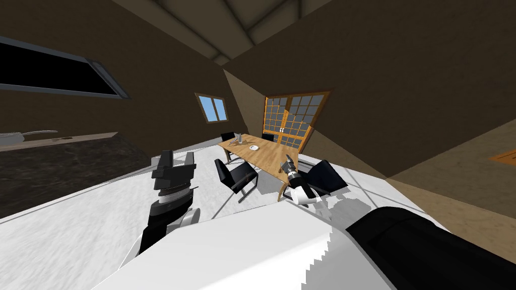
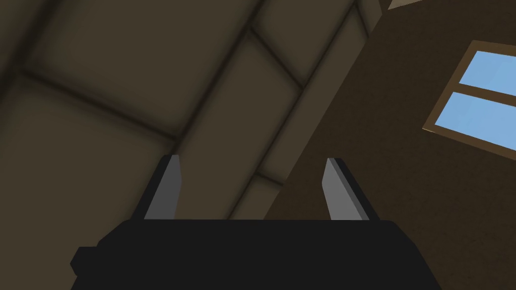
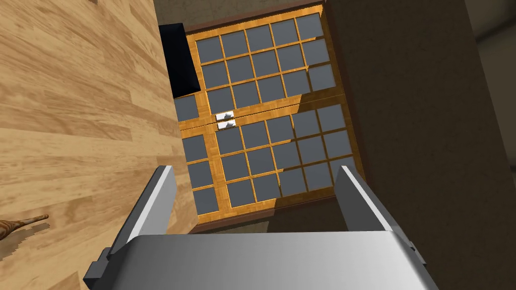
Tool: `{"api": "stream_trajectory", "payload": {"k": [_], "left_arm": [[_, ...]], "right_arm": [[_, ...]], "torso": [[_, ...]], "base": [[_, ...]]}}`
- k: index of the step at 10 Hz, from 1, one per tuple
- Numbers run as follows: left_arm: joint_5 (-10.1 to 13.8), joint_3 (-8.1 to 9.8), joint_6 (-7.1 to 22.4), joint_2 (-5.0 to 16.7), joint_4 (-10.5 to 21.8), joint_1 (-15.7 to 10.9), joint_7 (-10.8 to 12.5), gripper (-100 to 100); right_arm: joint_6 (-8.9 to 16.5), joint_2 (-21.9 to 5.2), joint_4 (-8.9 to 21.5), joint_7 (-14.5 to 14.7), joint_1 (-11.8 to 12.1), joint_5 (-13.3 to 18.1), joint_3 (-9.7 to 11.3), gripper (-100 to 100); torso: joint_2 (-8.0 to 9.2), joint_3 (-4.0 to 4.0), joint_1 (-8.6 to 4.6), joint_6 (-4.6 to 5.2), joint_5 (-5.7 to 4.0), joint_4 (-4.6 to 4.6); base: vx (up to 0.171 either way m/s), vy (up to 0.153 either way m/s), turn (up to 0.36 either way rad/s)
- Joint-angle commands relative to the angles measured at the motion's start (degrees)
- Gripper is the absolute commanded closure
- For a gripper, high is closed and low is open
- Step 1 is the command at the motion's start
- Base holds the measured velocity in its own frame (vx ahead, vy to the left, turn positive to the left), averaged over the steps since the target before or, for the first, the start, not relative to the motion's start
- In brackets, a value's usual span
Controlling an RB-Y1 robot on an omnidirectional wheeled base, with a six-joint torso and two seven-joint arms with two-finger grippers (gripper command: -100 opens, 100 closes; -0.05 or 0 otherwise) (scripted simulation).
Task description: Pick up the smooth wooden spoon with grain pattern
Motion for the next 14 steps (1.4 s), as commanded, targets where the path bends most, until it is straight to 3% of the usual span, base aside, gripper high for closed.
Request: {"api": "stream_trajectory", "payload": {"k": [1, 2, 3, 4, 5, 7, 8, 11, 14], "left_arm": [[0.0, 0.0, 0.0, 0.0, 0.0, 0.0, 0.0, 0], [0.0, 0.0, 0.0, 0.0, 0.0, 0.0, 0.0, 0], [0.0, 0.0, 0.0, 0.0, 0.0, 0.0, 0.0, 0], [0.0, 0.0, 0.0, 0.0, 0.0, 0.0, 0.0, 0], [0.0, 0.0, 0.0, 0.0, 0.0, 0.0, 0.0, 0], [0.0, 0.0, 0.0, 0.0, 0.0, 0.0, 0.0, 0], [0.0, 0.01, 0.0, 0.0, 0.0, 0.0, 0.0, 0], [0.0, 0.0, 0.0, 0.0, 0.0, 0.0, 0.0, 0], [0.0, 0.01, 0.0, 0.0, 0.0, 0.0, 0.0, 0]], "right_arm": [[2.9, -0.2, 0.6, -2.1, -0.5, -0.3, -0.5, -100], [3.3, -0.2, 0.6, -2.1, -0.5, -0.3, -0.5, -100], [5.7, -0.8, 2.0, -4.9, -0.9, -0.9, -1.6, -100], [6.6, -0.8, 2.0, -5.2, -0.9, -0.9, -1.6, -100], [8.7, -1.5, 3.5, -7.3, -1.4, -1.7, -2.7, -100], [9.9, -1.5, 3.5, -8.3, -1.4, -1.7, -2.7, -100], [12.0, -2.1, 5.1, -10.9, -1.9, -2.4, -3.8, -100], [16.6, -2.7, 6.9, -14.8, -2.5, -3.2, -5.0, -100], [22.0, -4.0, 10.7, -19.7, -3.7, -4.9, -7.3, -100]], "torso": [[0.0, 0.0, 0.0, 0.0, 0.0, 0.0], [-0.02, -0.01, -0.02, 0.01, 0.0, 0.0], [-0.01, -0.01, -0.07, 0.02, -0.01, 0.0], [-0.03, -0.02, -0.04, -0.01, -0.01, -0.01], [-0.02, -0.02, -0.05, 0.02, -0.01, -0.01], [-0.03, -0.02, -0.02, 0.02, 0.0, -0.01], [-0.02, -0.01, -0.08, 0.03, -0.01, -0.01], [-0.07, -0.04, -0.04, 0.0, -0.01, -0.02], [-0.09, -0.05, -0.05, 0.02, -0.01, -0.02]], "base": [[0.01, 0.035, 0.066], [0.009, 0.015, 0.003], [0.01, 0.03, 0.135], [0.011, 0.027, 0.062], [0.012, 0.044, 0.1], [0.013, 0.024, 0.031], [0.021, 0.024, 0.101], [0.023, 0.029, 0.088], [0.032, 0.03, 0.081]]}}
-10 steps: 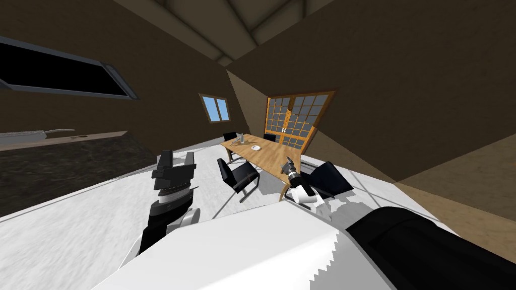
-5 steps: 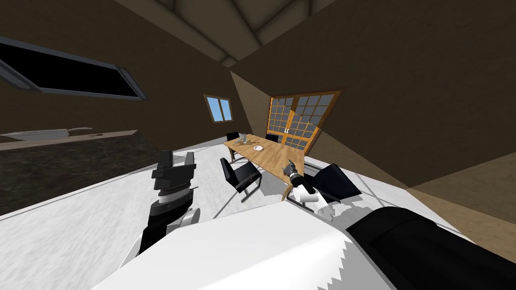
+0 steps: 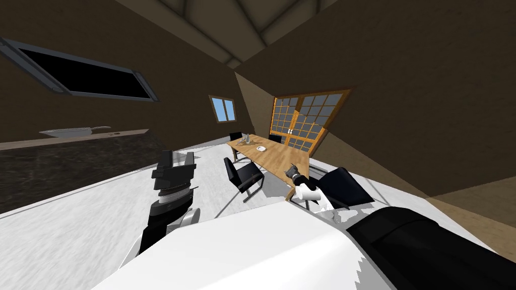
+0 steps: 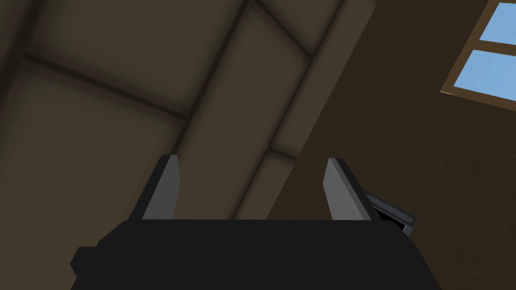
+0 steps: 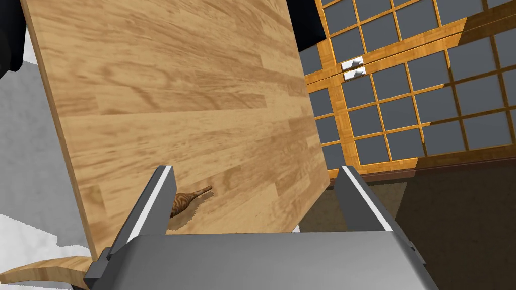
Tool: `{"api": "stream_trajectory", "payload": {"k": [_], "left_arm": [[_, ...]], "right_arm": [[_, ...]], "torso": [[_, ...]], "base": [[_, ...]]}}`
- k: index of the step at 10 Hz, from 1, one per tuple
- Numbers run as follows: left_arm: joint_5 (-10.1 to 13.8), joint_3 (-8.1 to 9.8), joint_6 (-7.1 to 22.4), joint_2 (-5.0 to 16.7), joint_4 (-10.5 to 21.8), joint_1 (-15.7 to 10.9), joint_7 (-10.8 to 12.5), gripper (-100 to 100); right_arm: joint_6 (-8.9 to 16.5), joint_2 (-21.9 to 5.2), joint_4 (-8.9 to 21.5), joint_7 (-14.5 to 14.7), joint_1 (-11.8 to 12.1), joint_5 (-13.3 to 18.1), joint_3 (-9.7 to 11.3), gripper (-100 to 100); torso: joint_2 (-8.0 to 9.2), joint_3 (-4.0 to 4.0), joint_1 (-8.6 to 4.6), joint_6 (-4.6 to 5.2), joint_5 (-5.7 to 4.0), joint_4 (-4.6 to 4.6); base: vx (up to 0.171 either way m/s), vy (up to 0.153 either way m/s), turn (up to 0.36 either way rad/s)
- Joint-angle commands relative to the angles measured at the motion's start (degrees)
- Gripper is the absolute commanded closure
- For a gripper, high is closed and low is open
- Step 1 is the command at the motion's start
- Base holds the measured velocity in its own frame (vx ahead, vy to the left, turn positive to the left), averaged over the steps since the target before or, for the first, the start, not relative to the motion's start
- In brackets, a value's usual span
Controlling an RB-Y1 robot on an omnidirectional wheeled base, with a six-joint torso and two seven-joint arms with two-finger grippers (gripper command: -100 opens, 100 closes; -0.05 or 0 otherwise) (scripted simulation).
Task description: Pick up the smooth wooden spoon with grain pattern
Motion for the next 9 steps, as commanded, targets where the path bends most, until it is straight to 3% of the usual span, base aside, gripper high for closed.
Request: {"api": "stream_trajectory", "payload": {"k": [1, 2, 7, 8, 9], "left_arm": [[0.0, 0.0, 0.0, 0.0, 0.0, 0.0, 0.0, 0], [0.0, 0.0, 0.0, 0.0, 0.0, 0.0, 0.0, 0], [0.0, 0.0, 0.0, 0.0, 0.0, 0.0, 0.0, 0], [0.0, 0.01, 0.0, 0.0, 0.0, 0.0, 0.0, 0], [0.0, 0.0, 0.0, 0.0, 0.0, 0.0, 0.0, 0]], "right_arm": [[1.6, -0.7, 1.9, -2.8, 0.0, -0.8, -0.5, -100], [4.1, -1.4, 4.0, -4.5, -0.7, -1.7, -1.7, -100], [11.4, -2.9, 8.5, -12.6, -2.2, -3.6, -4.2, -100], [13.1, -3.7, 10.9, -14.3, -3.0, -4.6, -5.4, -100], [14.5, -3.7, 10.9, -15.8, -3.0, -4.6, -5.4, -100]], "torso": [[0.0, 0.0, 0.0, 0.0, 0.0, 0.0], [0.0, 0.0, -0.02, 0.02, -0.01, -0.01], [-0.04, -0.02, -0.06, 0.01, -0.01, -0.01], [-0.03, -0.02, -0.06, 0.03, -0.01, -0.01], [-0.05, -0.03, -0.06, 0.01, -0.01, -0.01]], "base": [[0.037, 0.026, 0.053], [0.035, 0.026, 0.089], [0.043, 0.015, 0.065], [0.052, 0.017, 0.08], [0.048, 0.001, 0.036]]}}
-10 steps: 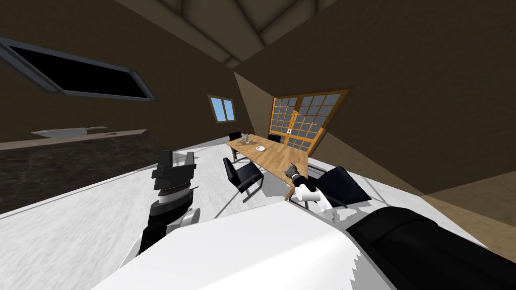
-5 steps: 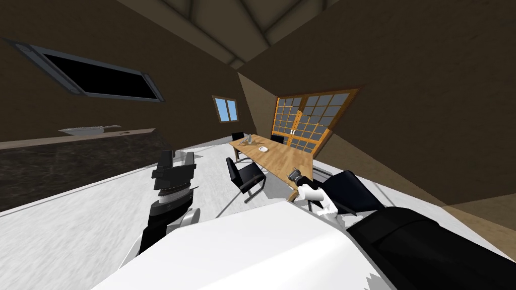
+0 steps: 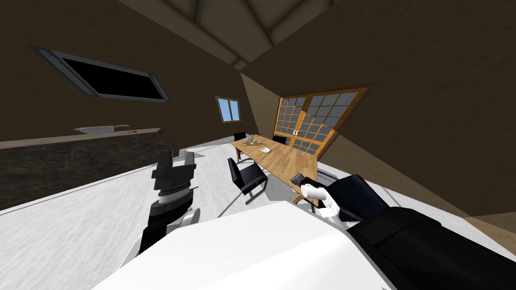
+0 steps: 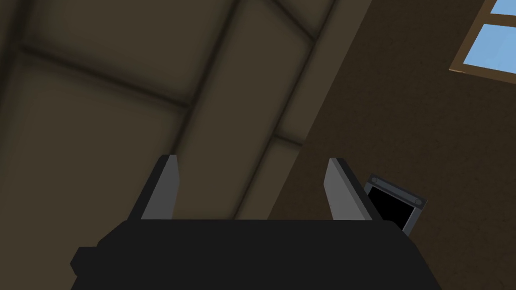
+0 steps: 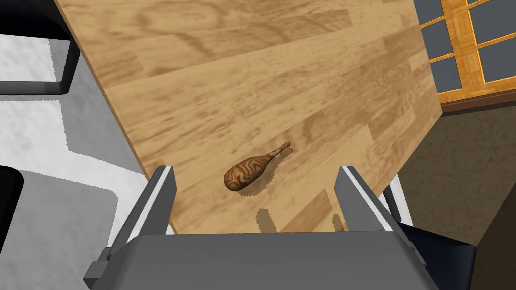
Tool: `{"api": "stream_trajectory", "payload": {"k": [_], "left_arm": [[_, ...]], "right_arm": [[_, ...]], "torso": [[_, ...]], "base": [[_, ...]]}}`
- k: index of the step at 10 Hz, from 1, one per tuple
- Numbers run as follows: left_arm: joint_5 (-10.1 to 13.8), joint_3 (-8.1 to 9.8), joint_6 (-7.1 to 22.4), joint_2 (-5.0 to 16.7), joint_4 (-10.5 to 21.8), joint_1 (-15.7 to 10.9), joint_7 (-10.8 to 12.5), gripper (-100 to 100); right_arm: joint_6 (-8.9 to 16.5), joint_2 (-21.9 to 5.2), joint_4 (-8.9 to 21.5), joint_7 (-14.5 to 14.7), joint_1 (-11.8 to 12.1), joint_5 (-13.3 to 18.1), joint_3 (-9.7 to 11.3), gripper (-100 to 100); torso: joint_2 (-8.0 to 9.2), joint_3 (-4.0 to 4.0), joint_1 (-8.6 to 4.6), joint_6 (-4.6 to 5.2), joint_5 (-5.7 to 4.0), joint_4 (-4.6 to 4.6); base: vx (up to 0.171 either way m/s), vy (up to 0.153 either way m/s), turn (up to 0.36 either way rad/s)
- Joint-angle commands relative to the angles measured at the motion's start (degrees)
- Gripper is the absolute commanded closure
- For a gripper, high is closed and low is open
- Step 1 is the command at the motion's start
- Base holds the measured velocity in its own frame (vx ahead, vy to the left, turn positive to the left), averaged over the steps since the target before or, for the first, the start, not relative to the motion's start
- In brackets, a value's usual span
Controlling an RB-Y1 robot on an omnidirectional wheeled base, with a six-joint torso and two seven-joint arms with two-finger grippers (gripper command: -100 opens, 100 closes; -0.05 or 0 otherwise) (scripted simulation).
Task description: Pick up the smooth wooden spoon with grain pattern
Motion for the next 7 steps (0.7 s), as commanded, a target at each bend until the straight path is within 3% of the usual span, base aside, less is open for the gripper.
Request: {"api": "stream_trajectory", "payload": {"k": [1, 3, 4, 7], "left_arm": [[0.0, 0.0, 0.0, 0.0, 0.0, 0.0, 0.0, 0], [0.0, 0.0, 0.0, 0.0, 0.0, 0.0, 0.0, 0], [0.0, 0.0, 0.0, 0.0, 0.0, 0.0, 0.0, 0], [0.0, 0.0, 0.0, 0.0, 0.0, 0.0, 0.0, 0]], "right_arm": [[2.9, -0.6, 2.5, -2.9, -1.2, -0.7, -1.4, -100], [4.4, -0.6, 2.5, -4.4, -1.2, -0.7, -1.4, -100], [6.7, -1.5, 5.0, -7.0, -2.1, -1.7, -2.7, -100], [10.2, -2.3, 7.6, -10.6, -2.9, -2.7, -3.9, -100]], "torso": [[0.0, 0.0, 0.0, 0.0, 0.0, 0.0], [-0.01, 0.0, -0.01, -0.01, 0.0, 0.0], [0.08, 0.04, 0.0, -0.01, 0.0, 0.02], [-0.01, 0.0, -0.01, -0.02, 0.01, 0.01]], "base": [[0.056, -0.002, 0.073], [0.033, 0.0, 0.008], [0.036, 0.0, 0.06], [0.048, 0.001, 0.042]]}}
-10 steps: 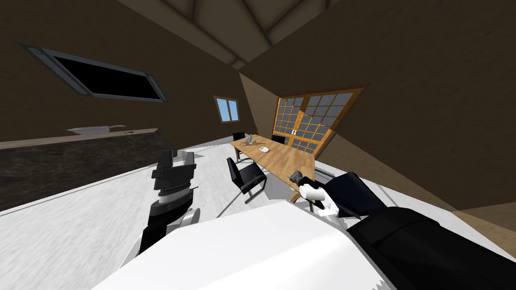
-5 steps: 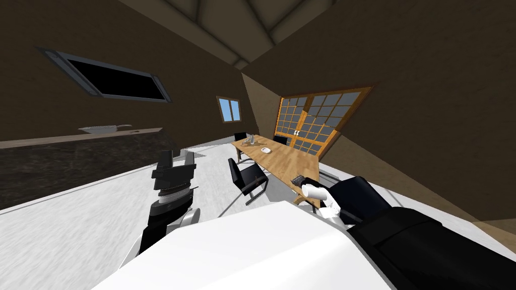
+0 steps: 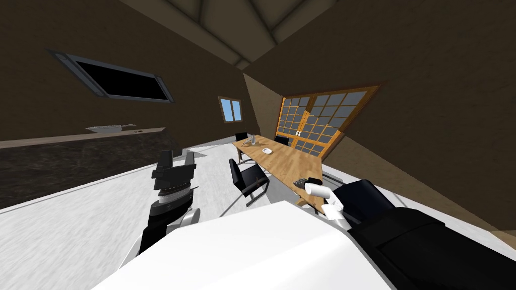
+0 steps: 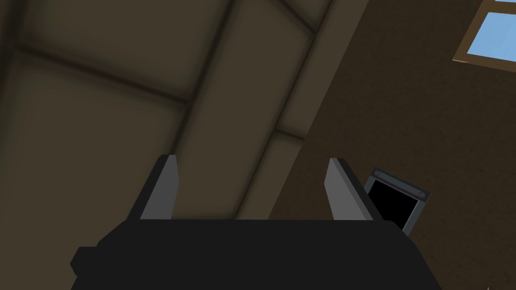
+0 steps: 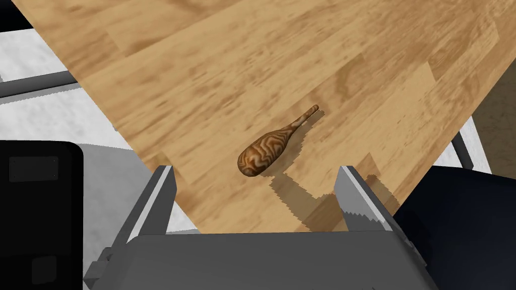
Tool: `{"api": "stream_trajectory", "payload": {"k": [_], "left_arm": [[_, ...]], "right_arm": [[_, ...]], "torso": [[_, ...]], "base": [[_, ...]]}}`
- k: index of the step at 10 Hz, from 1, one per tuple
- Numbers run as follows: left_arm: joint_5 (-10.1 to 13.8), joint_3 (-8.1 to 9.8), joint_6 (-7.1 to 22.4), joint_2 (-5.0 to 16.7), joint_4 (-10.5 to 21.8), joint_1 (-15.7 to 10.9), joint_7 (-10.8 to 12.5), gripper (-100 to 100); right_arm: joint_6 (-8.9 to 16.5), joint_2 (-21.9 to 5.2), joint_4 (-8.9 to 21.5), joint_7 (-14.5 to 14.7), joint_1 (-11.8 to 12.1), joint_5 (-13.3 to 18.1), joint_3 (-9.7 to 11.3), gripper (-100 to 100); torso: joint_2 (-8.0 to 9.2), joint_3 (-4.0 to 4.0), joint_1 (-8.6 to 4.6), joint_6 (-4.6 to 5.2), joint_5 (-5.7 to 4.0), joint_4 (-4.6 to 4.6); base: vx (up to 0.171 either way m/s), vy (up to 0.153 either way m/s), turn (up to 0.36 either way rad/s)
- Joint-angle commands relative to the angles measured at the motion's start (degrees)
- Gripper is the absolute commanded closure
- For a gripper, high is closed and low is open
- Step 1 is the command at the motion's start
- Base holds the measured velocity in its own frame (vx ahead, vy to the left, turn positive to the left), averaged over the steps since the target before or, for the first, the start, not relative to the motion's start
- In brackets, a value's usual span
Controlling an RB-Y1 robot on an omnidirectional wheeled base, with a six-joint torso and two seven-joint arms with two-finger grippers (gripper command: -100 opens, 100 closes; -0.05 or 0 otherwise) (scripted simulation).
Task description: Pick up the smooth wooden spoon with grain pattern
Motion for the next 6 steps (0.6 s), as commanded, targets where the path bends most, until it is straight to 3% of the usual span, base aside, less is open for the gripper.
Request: {"api": "stream_trajectory", "payload": {"k": [1, 2, 5, 6], "left_arm": [[0.0, 0.0, 0.0, 0.0, 0.0, 0.0, 0.0, 0], [0.0, 0.0, 0.0, 0.0, 0.0, 0.0, 0.0, 0], [0.0, 0.0, 0.0, 0.0, 0.0, 0.0, 0.0, 0], [0.0, 0.0, 0.0, 0.0, 0.0, 0.0, 0.0, 0]], "right_arm": [[2.9, -0.1, 2.6, -2.9, -0.8, -0.3, -1.1, -100], [3.3, -0.1, 2.6, -4.1, -0.8, -0.3, -1.1, -100], [8.2, -1.8, 7.7, -8.7, -2.6, -2.3, -3.5, -100], [8.4, -1.8, 7.8, -9.7, -2.6, -2.3, -3.5, -100]], "torso": [[0.0, 0.0, 0.0, 0.0, 0.0, 0.0], [-0.05, -0.03, -0.02, -0.01, -0.01, -0.01], [-0.02, -0.01, -0.04, 0.0, -0.01, -0.01], [0.0, 0.0, -0.05, 0.0, -0.01, 0.0]], "base": [[0.069, -0.007, 0.047], [0.057, -0.008, 0.028], [0.058, -0.014, 0.035], [0.045, -0.008, 0.019]]}}
